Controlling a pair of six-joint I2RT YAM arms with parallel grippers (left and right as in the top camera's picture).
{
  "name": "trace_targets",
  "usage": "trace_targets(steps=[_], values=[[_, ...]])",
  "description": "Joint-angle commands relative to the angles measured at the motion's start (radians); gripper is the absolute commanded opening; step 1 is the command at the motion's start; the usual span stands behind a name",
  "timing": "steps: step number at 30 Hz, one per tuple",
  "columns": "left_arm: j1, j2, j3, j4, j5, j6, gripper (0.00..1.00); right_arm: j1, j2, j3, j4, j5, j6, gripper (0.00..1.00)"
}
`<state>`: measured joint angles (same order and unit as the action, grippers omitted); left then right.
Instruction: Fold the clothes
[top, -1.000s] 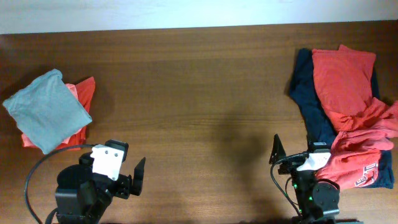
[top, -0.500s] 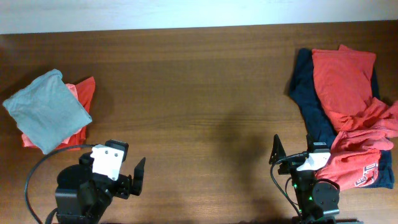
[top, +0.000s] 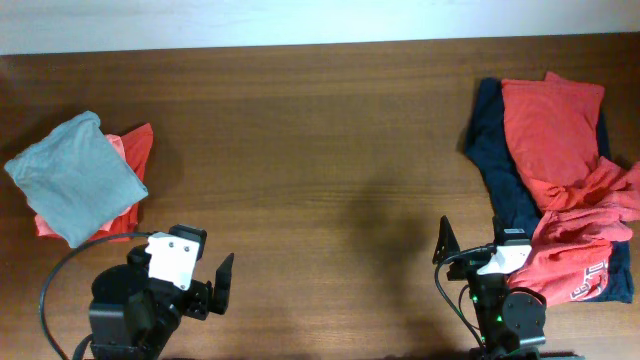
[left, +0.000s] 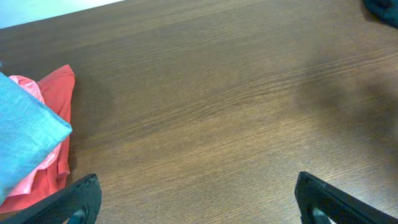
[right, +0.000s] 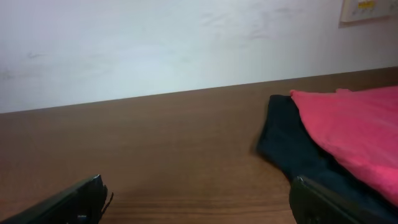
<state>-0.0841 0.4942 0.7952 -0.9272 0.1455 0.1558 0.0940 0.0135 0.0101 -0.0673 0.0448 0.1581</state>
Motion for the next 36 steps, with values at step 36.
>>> trace_targets(steps=[36], values=[[0.002, -0.488, -0.785, 0.846, -0.116, -0.005, 0.99, -0.004, -0.008, -0.005, -0.008, 0.019, 0.004, 0.99]])
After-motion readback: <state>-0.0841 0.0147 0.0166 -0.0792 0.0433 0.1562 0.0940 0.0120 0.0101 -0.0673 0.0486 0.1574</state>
